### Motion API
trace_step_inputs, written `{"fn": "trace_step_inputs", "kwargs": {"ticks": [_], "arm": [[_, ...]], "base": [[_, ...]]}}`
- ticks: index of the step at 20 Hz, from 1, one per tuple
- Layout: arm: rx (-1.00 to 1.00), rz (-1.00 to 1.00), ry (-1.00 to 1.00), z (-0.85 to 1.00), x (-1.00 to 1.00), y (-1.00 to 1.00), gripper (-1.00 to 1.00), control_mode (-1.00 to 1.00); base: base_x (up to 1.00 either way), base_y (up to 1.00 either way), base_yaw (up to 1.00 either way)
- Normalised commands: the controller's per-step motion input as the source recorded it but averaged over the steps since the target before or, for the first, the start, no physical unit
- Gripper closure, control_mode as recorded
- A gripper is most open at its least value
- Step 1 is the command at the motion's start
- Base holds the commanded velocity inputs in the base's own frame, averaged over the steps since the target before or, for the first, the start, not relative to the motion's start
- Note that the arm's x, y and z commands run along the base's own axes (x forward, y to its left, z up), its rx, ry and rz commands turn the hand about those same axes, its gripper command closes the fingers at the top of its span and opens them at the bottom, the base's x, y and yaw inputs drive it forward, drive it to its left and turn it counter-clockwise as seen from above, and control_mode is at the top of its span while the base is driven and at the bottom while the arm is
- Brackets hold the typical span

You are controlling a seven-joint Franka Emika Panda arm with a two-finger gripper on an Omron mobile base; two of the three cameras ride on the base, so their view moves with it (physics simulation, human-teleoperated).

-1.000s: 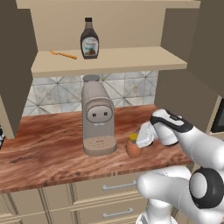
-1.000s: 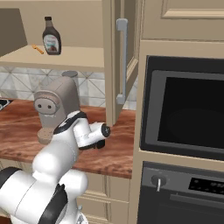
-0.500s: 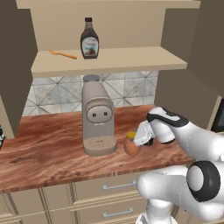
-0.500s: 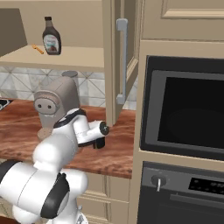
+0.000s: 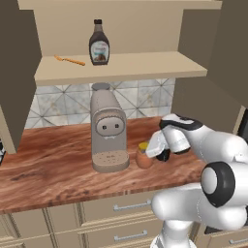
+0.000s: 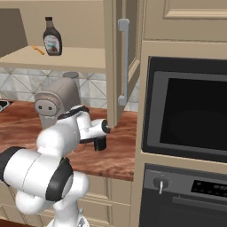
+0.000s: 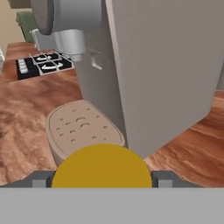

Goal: Pick the syrup bottle and honey bottle from the cabinet and place them next to the mug.

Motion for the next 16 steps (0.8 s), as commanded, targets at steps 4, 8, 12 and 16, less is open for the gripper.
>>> {"fn": "trace_step_inputs", "kwargs": {"ticks": [4, 8, 12, 16], "arm": [[0.00, 0.00, 0.00, 0.00, 0.25, 0.00, 1.00, -1.00], [0.00, 0.00, 0.00, -0.01, 0.24, 0.00, 1.00, -1.00], [0.00, 0.00, 0.00, -0.10, 0.15, 0.00, 1.00, -1.00], [0.00, 0.00, -0.03, -0.22, 0.08, 0.00, 1.00, -1.00]], "base": [[0.00, 0.00, 0.00], [0.00, 0.00, 0.00], [0.00, 0.00, 0.00], [0.00, 0.00, 0.00]]}}
